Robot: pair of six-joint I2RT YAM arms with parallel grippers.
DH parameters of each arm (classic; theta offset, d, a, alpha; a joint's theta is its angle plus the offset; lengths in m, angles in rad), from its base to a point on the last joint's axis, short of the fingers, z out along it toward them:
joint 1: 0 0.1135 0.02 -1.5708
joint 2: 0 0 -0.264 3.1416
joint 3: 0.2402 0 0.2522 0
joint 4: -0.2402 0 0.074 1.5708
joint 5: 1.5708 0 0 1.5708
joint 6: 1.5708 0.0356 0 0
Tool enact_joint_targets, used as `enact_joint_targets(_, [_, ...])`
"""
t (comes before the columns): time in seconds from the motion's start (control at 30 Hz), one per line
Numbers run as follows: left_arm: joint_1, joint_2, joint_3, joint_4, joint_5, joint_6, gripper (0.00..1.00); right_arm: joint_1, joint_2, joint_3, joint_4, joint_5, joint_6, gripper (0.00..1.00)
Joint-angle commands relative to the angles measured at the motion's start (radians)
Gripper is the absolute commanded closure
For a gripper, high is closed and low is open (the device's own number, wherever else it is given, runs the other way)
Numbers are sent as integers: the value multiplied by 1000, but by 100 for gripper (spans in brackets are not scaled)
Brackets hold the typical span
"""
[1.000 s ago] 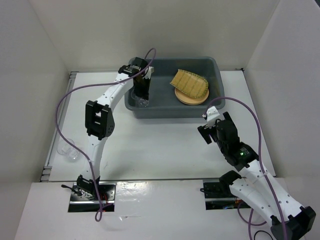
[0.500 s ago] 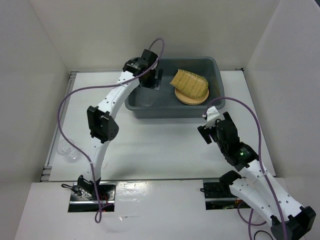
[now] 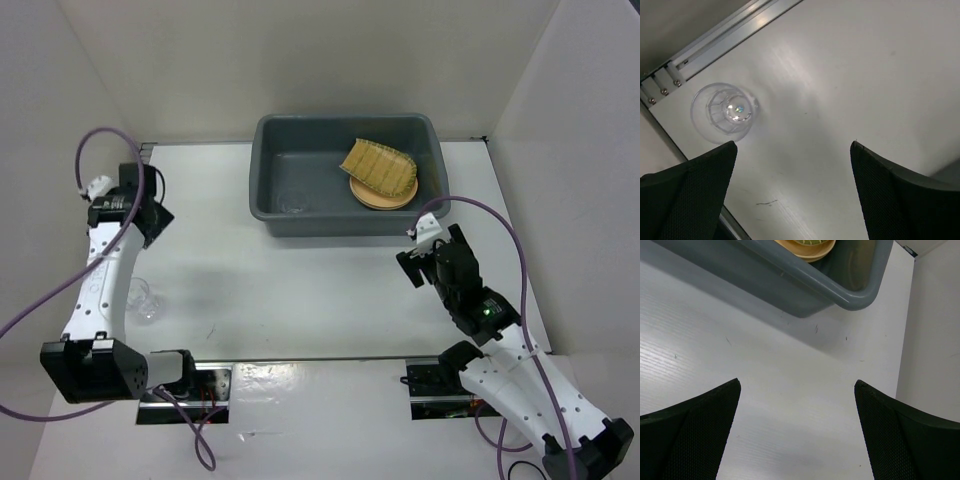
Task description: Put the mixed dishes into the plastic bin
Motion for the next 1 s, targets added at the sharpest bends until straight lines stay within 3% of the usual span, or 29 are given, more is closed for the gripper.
enact_joint_targets(0.0, [32,-14,-171,19,-3,-142,0,13,-1,-2,53,14,18,1])
enact_joint_targets(0.23, [240,-6,-349,85,111,-180,0,22,8,-2,53,5,18,1])
enact_joint_targets(0.63, [325,139,-495,237,212,-116,2,22,17,-2,53,5,9,1])
enact_joint_targets(0.67, [325,149,-481,237,212,-99,7,22,26,-2,53,5,9,1])
enact_joint_targets(0.83, [325,173,-372,248,279,-10,100,22,26,-2,53,5,9,1])
enact_joint_targets(0.97, [325,72,-214,301,362,5,100,22,26,-2,44,5,9,1])
